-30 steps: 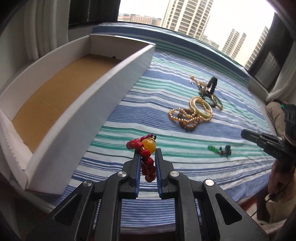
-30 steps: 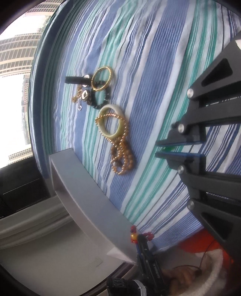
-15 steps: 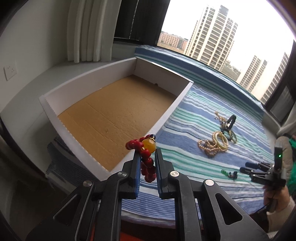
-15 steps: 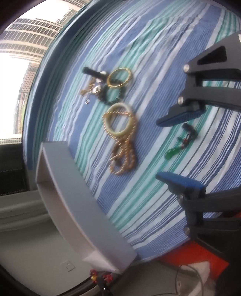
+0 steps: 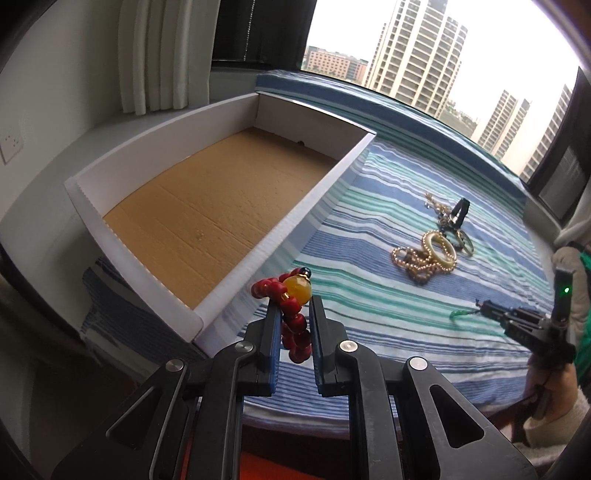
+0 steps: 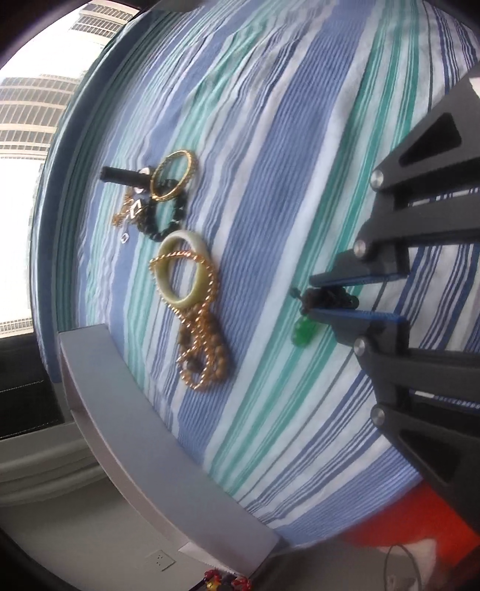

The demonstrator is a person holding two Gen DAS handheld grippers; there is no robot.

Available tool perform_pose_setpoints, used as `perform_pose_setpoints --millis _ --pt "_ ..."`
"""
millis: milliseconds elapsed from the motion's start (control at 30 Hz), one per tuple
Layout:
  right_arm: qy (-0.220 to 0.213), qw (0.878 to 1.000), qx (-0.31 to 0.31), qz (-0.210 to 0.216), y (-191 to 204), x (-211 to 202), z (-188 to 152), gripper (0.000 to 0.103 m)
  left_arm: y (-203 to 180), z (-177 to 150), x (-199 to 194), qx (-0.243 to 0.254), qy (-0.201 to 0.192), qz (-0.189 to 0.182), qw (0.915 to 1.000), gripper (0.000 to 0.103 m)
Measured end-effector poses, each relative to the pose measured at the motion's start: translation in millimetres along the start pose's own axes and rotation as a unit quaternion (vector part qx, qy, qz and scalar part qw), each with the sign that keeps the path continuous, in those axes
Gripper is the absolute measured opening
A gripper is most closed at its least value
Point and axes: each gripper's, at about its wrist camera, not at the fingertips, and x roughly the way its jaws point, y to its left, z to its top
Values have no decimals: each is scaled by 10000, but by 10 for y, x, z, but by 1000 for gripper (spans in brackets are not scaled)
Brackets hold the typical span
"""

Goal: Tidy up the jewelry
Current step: 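Carry the red bracelet into the white box while the right tool drops the pendant there, then open the left tool and withdraw it from the white box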

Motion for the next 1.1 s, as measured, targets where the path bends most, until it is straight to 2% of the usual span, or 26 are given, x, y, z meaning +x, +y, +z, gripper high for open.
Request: perform_pose_setpoints --millis 167,333,500,567,667,767,933,967,1000,1033,1067,1100 --pt "-418 9963 -416 627 487 -392 443 11 -18 134 -84 -51 -98 27 9999 13" --pt "-817 9816 -960 1434 1118 -595 1048 11 165 386 -207 -277 -431 427 9978 13" --pt "-1086 9620 -1312 2134 1837 -375 1728 12 530 615 -34 -685 -519 1061 9906 13" --pt "-950 9568 -1385 2372 2113 -117 1931 12 639 672 76 -739 -499 1382 9864 13" --pt "-599 9554 -1546 2445 2469 343 2042 12 775 710 250 -797 -369 1708 9814 13" --pt "-262 9580 -1587 2375 2646 719 2022 12 859 693 385 -827 -227 1883 9784 13" --pt "-28 9651 -1644 2037 2712 978 1956 15 897 664 524 -855 -61 1977 9765 13" --pt "-17 9670 -1676 1919 2709 982 1946 21 899 661 549 -860 -27 2002 9760 15" --pt "-21 9686 -1694 1819 2683 984 1942 39 895 659 566 -864 4 2035 9753 17" --pt "-61 9697 -1704 1752 2669 962 1928 50 892 658 577 -876 14 2062 9746 23" --pt "-126 9705 -1709 1693 2632 917 1909 65 880 655 585 -880 15 2103 9737 45" --pt "-168 9712 -1727 1633 2597 895 1913 67 871 654 587 -874 0 2162 9724 68"
